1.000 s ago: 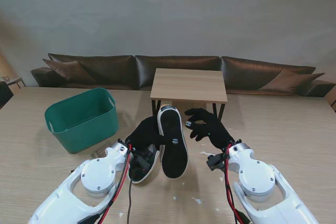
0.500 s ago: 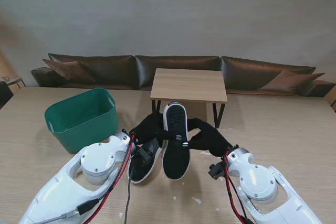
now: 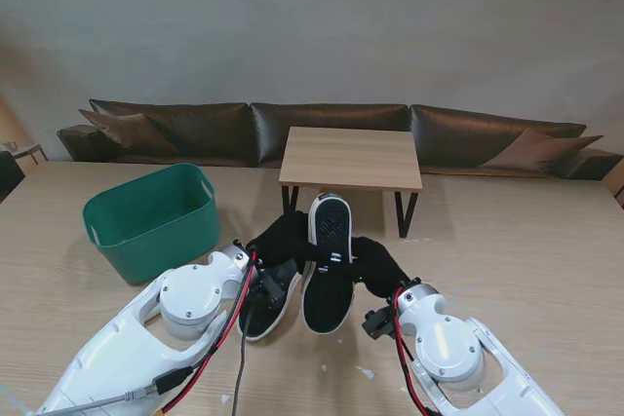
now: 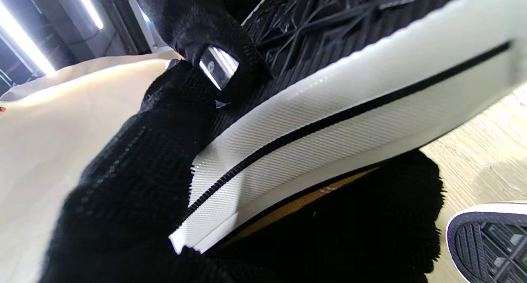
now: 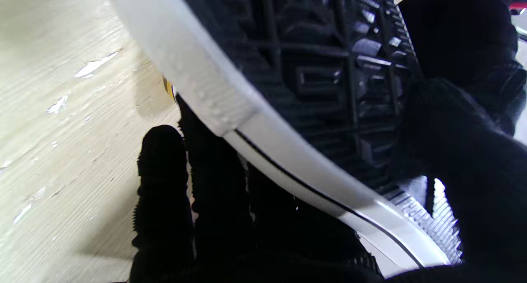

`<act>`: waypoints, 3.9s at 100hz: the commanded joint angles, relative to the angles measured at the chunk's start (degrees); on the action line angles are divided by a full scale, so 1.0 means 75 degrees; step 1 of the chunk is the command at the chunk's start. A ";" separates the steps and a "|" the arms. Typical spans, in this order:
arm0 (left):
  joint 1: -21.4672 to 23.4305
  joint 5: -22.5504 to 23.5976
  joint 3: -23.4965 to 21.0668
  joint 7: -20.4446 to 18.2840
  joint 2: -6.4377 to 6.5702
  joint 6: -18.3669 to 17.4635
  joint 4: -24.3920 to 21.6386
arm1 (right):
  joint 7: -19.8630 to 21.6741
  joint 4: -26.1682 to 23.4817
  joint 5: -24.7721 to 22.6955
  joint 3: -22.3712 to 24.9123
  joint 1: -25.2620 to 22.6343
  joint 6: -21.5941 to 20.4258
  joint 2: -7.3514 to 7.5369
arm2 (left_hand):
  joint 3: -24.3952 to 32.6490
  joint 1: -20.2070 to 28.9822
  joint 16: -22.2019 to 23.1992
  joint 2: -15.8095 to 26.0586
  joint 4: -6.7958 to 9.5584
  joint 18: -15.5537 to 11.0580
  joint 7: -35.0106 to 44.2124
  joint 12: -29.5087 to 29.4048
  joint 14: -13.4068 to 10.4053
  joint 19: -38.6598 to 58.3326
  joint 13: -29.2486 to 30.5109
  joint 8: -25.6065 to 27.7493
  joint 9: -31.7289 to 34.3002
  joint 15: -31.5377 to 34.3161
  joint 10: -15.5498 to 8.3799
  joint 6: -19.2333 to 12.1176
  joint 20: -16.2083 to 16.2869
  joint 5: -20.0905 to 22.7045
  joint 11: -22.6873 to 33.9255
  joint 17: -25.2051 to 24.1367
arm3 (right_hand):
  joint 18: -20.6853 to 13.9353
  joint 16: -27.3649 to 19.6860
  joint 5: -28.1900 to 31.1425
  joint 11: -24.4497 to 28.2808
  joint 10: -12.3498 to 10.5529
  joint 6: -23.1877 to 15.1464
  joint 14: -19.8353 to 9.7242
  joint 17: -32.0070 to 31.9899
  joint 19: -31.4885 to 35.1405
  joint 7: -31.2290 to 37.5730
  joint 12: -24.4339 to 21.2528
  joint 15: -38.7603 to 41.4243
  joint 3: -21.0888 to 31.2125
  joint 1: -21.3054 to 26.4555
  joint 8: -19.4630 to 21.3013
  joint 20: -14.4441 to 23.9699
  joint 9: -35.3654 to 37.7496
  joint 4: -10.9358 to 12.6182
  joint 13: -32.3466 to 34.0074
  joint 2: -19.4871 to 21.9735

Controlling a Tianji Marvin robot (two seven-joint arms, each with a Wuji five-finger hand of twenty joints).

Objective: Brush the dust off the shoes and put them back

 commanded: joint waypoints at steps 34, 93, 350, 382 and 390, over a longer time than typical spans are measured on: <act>0.0084 0.0353 -0.0022 -0.0097 -0.0071 0.0139 -0.0227 | -0.0407 0.0130 0.1158 -0.0072 -0.0236 -0.0049 -0.0386 | 0.1529 -0.0263 0.0990 0.1554 0.0563 -0.0203 -0.5087 -0.0837 -0.0011 0.0292 -0.0944 -0.1464 -0.1694 0.1257 0.0205 -0.0647 0.1242 0.0254 0.0224 -0.1819 | 0.0823 0.1365 0.1697 0.0295 0.0798 0.0870 0.0016 0.2303 0.2304 0.1056 0.1485 0.3778 0.1828 0.1836 0.1629 0.0265 0.2476 -0.0151 0.1807 0.0447; 0.0723 0.1745 -0.0794 0.0841 -0.0034 -0.0483 -0.0609 | -0.0588 0.0192 0.1040 0.0086 -0.0399 0.0701 -0.0441 | 0.0397 -0.0934 -0.0420 0.2241 0.0677 -0.0390 -0.6783 -0.2525 0.0703 -0.2803 -0.4150 -0.2906 -0.3838 -0.1718 0.0448 -0.1300 0.0947 -0.0763 -0.1402 -0.4574 | 0.1334 0.1662 0.1939 0.0335 0.1093 0.1363 0.0137 0.2787 0.2322 0.1012 0.1781 0.4452 0.2248 0.1947 0.2095 0.0617 0.2784 -0.0241 0.1800 0.0238; 0.2024 0.2571 -0.1533 0.1493 0.0023 -0.1421 -0.0802 | 0.0018 0.1548 -0.3392 -0.1517 0.1420 0.4380 -0.0076 | -0.0414 -0.0723 -0.0337 0.2945 0.0753 -0.0239 -0.6585 -0.2293 0.0791 -0.2934 -0.3774 -0.2706 -0.3450 -0.1469 0.0764 -0.1131 0.1205 -0.0130 -0.1248 -0.4373 | -0.0297 0.1830 -0.1195 0.2039 -0.0216 0.0243 -0.0723 0.1798 0.4181 -0.1833 0.2451 0.5454 -0.0699 -0.1390 -0.0563 0.0916 0.0371 0.1606 0.1848 0.1966; 0.2035 0.2549 -0.1533 0.1448 0.0032 -0.1403 -0.0810 | -0.0105 0.1600 -0.3853 -0.1577 0.1490 0.4303 -0.0042 | -0.0510 -0.0685 -0.0330 0.3011 0.0766 -0.0238 -0.6569 -0.2273 0.0798 -0.2922 -0.3750 -0.2694 -0.3441 -0.1458 0.0781 -0.1140 0.1214 -0.0075 -0.1252 -0.4361 | -0.0307 0.1814 -0.0770 0.2087 -0.0523 -0.0017 -0.1052 0.1982 0.4042 -0.1527 0.2393 0.5376 0.0281 -0.0889 0.0237 0.0787 0.0498 0.1448 0.1864 0.1638; 0.2032 0.2546 -0.1527 0.1441 0.0034 -0.1406 -0.0804 | -0.0114 0.1638 -0.3874 -0.1573 0.1503 0.4294 -0.0044 | -0.0531 -0.0685 -0.0330 0.3049 0.0768 -0.0220 -0.6585 -0.2272 0.0799 -0.2926 -0.3755 -0.2698 -0.3444 -0.1460 0.0781 -0.1149 0.1213 -0.0112 -0.1255 -0.4368 | -0.0345 0.1818 -0.0628 0.2102 -0.0514 -0.0030 -0.1088 0.2035 0.4011 -0.1491 0.2390 0.5377 0.0348 -0.0801 0.0287 0.0759 0.0566 0.1440 0.1868 0.1584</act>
